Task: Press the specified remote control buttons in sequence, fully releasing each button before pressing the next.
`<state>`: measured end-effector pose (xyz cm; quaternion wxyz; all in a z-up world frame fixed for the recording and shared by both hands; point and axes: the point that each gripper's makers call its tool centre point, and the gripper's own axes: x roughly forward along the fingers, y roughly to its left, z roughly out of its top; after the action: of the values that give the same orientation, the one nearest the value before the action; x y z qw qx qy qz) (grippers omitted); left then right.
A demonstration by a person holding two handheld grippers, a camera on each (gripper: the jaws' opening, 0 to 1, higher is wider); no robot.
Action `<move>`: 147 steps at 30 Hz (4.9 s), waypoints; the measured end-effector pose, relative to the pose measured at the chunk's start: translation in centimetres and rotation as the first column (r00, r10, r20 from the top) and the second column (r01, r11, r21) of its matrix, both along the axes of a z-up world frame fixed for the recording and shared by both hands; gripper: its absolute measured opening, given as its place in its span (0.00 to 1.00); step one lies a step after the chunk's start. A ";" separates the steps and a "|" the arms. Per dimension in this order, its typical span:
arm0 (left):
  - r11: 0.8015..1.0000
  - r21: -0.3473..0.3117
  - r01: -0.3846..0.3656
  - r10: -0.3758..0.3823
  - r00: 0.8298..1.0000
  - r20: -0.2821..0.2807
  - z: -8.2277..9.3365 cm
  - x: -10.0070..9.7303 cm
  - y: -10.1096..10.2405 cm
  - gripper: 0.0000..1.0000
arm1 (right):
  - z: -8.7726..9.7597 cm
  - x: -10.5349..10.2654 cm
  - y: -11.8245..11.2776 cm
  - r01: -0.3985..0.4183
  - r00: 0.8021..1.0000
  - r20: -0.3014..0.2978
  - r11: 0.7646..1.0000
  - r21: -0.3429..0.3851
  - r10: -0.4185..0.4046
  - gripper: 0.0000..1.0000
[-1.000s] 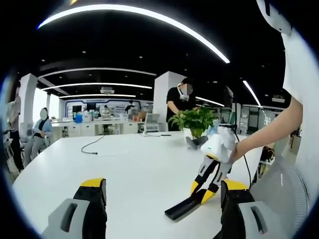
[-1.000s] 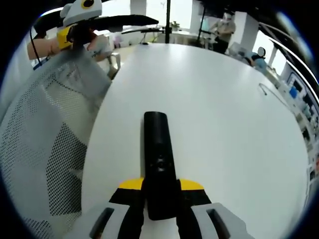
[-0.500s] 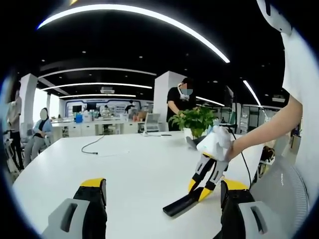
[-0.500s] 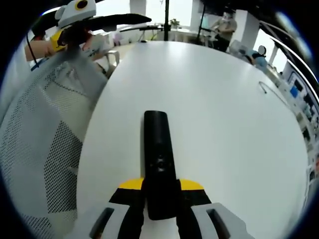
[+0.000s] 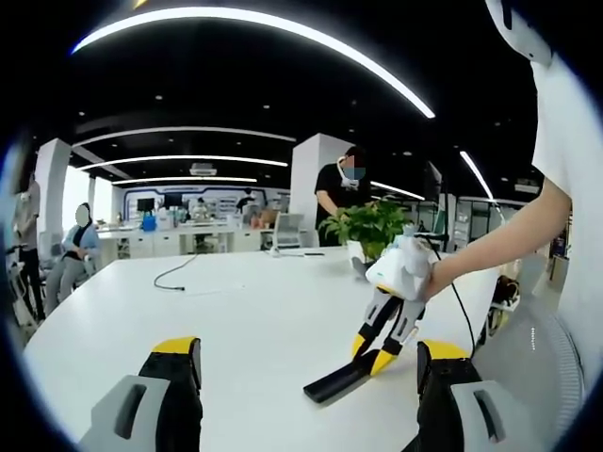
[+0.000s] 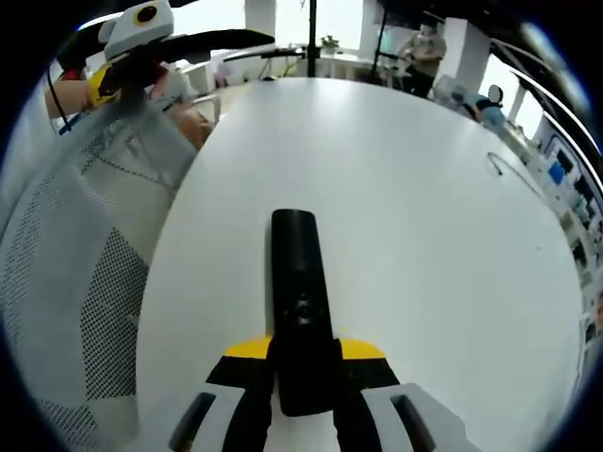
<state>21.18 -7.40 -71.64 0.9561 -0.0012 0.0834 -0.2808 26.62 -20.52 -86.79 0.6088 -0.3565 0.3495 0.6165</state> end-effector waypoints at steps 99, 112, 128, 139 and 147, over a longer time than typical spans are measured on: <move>1.000 0.012 -0.015 0.016 0.998 -0.055 -1.2 0.4 0.2 0.97 | -0.1 12.3 -1.5 -0.061 0.998 -0.010 0.995 -0.084 0.060 0.21; 1.000 0.013 -0.017 0.018 0.998 -0.064 -1.4 0.5 0.3 0.97 | -0.1 13.2 -1.5 -0.062 0.998 -0.011 0.994 -0.086 0.061 0.21; 1.000 0.015 -0.014 0.015 0.997 -0.072 -1.5 0.5 0.2 0.97 | -0.1 14.2 -1.4 -0.066 0.998 -0.014 0.991 -0.116 0.064 0.21; 1.000 0.016 -0.009 0.011 0.996 -0.087 -1.8 0.5 0.1 0.97 | -0.1 14.6 -1.3 -0.066 0.998 -0.012 0.992 -0.103 0.065 0.21; 1.000 0.023 -0.007 0.009 0.996 -0.092 -1.9 0.5 0.1 0.96 | 0.0 14.7 -1.3 -0.031 1.000 -0.004 0.999 -0.030 0.031 0.22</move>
<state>21.64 -7.29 -73.57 0.9524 -0.0035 0.1303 -0.2755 41.30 -21.81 -86.82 0.5931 -0.3701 0.3542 0.6211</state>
